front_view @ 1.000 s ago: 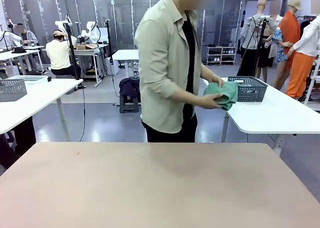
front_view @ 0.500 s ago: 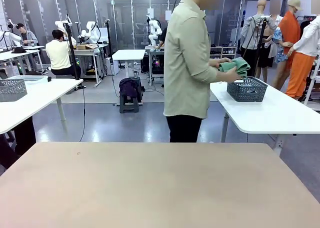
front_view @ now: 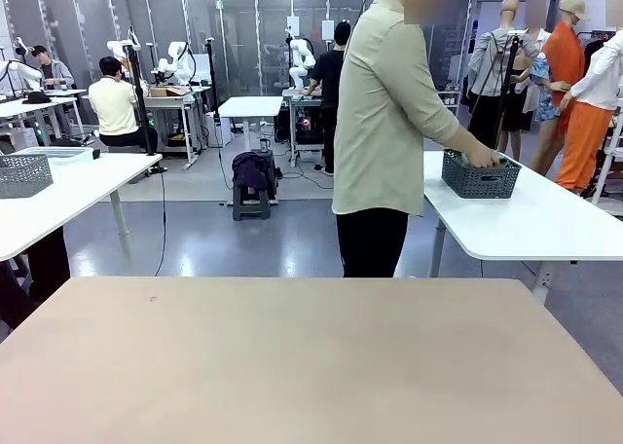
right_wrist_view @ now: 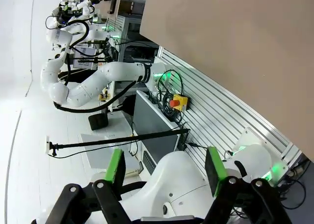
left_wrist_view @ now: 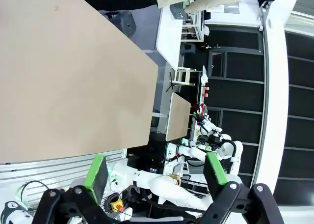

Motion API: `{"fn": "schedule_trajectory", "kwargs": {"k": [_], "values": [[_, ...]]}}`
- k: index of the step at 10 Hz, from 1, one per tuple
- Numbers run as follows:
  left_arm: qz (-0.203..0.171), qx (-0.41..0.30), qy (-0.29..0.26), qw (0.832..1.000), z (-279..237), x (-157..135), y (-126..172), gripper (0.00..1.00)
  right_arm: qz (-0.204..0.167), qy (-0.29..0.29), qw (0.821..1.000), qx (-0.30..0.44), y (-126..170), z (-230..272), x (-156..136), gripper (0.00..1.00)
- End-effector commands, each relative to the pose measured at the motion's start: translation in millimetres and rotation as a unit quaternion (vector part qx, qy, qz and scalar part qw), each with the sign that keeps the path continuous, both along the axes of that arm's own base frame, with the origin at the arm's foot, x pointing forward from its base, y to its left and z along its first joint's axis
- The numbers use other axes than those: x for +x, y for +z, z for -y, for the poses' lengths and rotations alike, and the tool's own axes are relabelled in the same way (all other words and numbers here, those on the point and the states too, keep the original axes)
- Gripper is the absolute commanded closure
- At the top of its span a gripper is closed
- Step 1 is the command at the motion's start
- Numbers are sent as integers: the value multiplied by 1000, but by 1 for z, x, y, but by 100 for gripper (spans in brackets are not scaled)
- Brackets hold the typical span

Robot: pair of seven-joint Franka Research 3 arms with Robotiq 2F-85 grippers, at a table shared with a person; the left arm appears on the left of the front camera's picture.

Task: Fold the towels and place them in the basket.
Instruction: Stack the folded Towel with hook on the right side of the table.

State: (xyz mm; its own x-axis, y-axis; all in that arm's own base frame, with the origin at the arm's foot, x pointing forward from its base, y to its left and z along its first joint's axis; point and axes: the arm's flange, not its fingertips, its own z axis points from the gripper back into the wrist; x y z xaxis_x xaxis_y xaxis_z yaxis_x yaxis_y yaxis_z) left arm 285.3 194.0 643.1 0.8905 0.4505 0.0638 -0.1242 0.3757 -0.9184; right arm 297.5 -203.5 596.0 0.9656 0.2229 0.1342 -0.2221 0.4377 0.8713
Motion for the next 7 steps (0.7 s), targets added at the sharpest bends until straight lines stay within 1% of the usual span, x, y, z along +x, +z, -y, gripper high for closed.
{"fn": "schedule_trajectory", "kwargs": {"k": [1, 2, 3, 4, 5, 6, 7], "values": [[-45, 0, -4, 999, 0, 9, 1, 0, -3, 9, 999, 48, -4, -2, 2, 18], [-78, 10, -9, 997, 0, 16, 6, 0, 8, 12, 998, 68, -10, -6, -2, 18], [-117, 13, -27, 993, 1, 25, 10, 0, 22, 33, 997, 66, -18, -14, -4, 18], [-143, 17, -30, 989, 1, 36, 12, 0, 34, 37, 996, 68, -28, -20, -4, 18], [-153, 24, -31, 988, 1, 44, 12, 0, 29, 22, 996, 84, -34, -23, -3, 18], [-157, 27, -41, 986, 2, 50, 13, 0, 15, 20, 995, 102, -37, -23, -7, 18], [-161, 22, -58, 985, 0, 53, 16, 0, 14, 22, 994, 104, -38, -23, -10, 18]]}}
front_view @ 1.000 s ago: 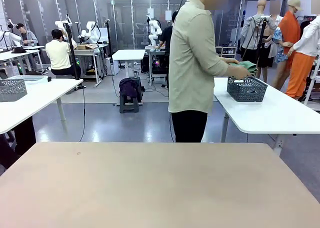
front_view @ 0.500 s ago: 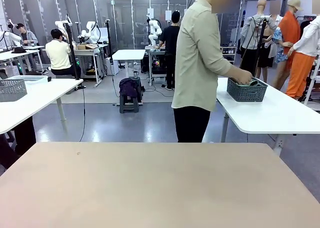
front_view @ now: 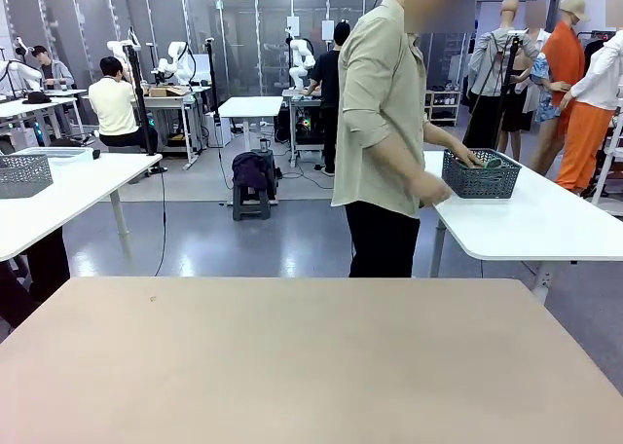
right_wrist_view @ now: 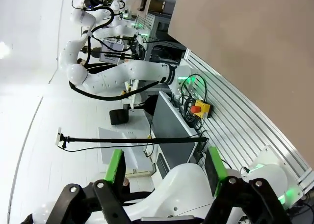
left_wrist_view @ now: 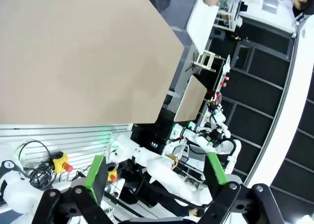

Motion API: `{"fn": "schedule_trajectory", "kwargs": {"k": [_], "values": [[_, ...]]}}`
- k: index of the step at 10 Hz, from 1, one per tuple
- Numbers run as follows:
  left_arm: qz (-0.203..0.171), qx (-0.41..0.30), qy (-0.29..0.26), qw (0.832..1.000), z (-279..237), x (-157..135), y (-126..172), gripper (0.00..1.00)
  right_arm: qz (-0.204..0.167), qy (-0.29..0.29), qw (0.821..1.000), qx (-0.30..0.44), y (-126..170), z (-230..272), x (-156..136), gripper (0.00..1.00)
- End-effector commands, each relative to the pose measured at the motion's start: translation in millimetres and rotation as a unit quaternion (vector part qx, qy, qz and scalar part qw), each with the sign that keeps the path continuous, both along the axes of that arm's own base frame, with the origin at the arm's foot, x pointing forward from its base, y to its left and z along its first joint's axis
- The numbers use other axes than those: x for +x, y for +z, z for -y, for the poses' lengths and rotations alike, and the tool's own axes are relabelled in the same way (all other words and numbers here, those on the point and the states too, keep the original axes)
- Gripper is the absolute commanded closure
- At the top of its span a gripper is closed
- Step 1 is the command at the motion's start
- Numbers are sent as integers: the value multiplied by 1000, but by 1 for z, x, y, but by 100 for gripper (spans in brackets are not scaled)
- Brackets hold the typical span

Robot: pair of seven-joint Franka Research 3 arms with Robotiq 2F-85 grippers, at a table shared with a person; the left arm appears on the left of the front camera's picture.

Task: Fold the towels and place them in the basket.
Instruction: Stack the folded Towel with hook on the right side of the table.

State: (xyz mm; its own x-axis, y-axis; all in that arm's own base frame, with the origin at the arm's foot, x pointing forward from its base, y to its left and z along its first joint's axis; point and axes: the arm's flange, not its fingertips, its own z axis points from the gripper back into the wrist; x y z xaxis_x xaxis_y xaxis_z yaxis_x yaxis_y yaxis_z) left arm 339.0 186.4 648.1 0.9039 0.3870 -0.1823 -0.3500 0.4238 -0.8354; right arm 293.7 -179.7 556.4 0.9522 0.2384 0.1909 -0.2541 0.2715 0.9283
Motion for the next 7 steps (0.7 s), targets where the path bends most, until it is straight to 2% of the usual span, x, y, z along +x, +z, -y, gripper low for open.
{"fn": "schedule_trajectory", "kwargs": {"k": [1, 3, 6, 7], "values": [[-21, 1, -31, 999, -9, 2, 13, 0, 5, 7, 1000, 22, -1, 0, -9, 18], [-32, 5, -43, 999, -13, 6, 12, 0, 2, 16, 1000, 23, -2, 0, -10, 18], [-61, -4, -98, 993, -16, 6, 10, 0, -1, 26, 999, 24, -3, -4, -7, 18], [-64, -7, -102, 993, -18, 6, 8, 0, -19, 25, 999, 21, -3, -4, -2, 18]]}}
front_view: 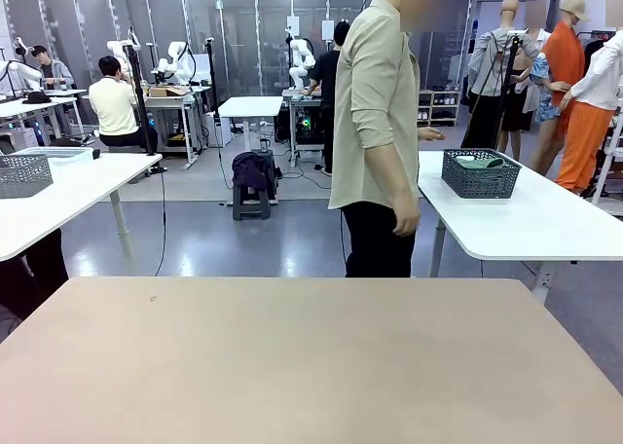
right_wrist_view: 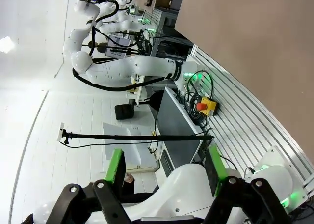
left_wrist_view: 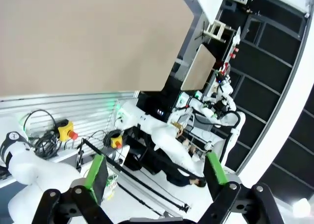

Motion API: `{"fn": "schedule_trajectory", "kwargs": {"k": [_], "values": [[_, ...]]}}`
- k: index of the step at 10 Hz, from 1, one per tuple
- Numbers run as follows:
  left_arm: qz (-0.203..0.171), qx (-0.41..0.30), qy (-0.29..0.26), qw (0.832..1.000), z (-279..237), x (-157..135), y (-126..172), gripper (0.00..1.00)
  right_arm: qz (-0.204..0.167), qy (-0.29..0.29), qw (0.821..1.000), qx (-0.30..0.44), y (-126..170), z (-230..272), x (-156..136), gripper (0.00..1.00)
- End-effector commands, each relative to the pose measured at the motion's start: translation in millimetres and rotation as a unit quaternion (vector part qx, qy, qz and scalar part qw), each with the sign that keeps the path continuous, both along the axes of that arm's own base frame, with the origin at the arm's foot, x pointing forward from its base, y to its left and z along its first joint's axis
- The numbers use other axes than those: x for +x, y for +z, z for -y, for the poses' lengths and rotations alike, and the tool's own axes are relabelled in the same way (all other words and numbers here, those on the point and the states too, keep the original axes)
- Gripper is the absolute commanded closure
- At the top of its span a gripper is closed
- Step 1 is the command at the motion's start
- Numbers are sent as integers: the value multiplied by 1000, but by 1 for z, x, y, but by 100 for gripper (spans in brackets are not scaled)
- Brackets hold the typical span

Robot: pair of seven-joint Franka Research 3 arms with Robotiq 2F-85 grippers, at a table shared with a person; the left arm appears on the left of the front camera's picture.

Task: Fold the towels and place them in the basket.
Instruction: Stack the folded Towel with hook on the right side of the table.

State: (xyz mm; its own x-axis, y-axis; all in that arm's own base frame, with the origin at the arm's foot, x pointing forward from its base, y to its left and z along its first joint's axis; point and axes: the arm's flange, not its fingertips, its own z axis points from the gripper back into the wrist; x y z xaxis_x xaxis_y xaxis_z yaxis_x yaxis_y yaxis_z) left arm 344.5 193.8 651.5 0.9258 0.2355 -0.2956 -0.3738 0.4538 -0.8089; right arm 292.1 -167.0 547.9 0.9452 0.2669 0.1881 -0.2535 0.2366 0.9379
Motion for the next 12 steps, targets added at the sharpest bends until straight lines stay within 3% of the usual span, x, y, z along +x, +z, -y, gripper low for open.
{"fn": "schedule_trajectory", "kwargs": {"k": [1, 2, 12], "values": [[1, 3, -20, 1000, -10, 0, 2, 0, 1, -5, 1000, -1, 1, 2, -2, 18], [0, 0, 0, 1000, 0, 0, 0, 0, 1, -5, 1000, -1, 1, 2, -2, 18], [0, 0, 0, 1000, 0, 0, 0, 0, 1, -5, 1000, -1, 1, 2, -2, 18]]}}
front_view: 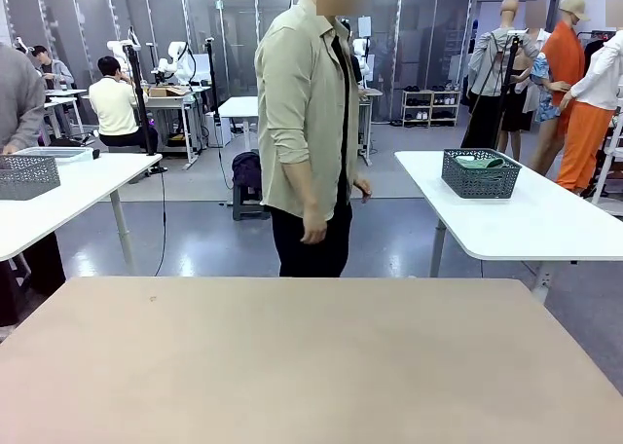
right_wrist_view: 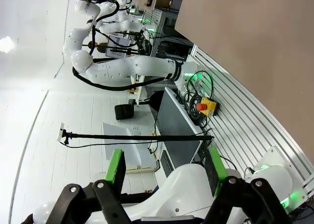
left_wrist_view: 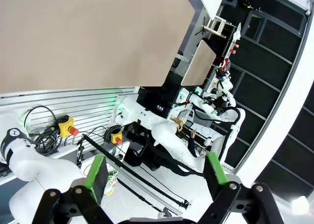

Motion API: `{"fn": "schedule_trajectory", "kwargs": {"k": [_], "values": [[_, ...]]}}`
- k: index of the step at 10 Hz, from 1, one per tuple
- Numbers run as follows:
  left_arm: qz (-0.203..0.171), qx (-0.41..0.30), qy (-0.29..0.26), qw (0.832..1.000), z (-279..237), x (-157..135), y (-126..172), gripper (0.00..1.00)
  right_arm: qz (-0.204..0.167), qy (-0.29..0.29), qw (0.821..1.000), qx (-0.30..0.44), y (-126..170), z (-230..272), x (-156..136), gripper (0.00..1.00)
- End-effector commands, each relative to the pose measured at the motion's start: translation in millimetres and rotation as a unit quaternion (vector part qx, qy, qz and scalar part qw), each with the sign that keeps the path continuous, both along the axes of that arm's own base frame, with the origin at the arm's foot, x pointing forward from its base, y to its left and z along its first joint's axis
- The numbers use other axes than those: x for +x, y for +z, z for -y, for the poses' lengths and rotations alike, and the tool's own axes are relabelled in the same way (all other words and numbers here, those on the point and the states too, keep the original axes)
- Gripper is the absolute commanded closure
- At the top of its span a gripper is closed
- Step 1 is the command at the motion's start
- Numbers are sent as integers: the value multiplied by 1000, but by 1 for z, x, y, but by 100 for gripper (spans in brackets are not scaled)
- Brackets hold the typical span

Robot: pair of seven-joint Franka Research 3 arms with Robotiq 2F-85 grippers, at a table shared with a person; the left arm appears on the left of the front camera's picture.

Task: Fold the towels and place them in the basket.
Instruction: Stack the folded Towel with hook on the right side of the table.

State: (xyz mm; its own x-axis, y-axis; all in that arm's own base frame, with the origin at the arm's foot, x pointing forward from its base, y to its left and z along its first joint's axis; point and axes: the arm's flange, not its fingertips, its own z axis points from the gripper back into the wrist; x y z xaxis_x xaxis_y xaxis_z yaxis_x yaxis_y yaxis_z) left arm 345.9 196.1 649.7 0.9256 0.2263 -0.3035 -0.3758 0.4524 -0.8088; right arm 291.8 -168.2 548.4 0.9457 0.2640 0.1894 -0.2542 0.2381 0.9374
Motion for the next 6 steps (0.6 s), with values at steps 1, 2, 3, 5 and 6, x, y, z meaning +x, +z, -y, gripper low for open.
{"fn": "schedule_trajectory", "kwargs": {"k": [1, 2, 3, 5, 6], "values": [[4, 3, 4, 1000, 2, -1, 2, 0, 1, -3, 1000, -1, 0, 1, -2, 18], [4, 3, 4, 1000, 2, -1, 2, 0, 1, -3, 1000, -1, 0, 1, -2, 18], [4, 3, 4, 1000, 2, -1, 2, 0, 1, -3, 1000, -1, 0, 1, -2, 18], [4, 3, 4, 1000, 2, -1, 2, 0, 1, -3, 1000, -1, 0, 1, -2, 18], [4, 3, 4, 1000, 2, -1, 2, 0, 1, -3, 1000, -1, 0, 1, -2, 18]]}}
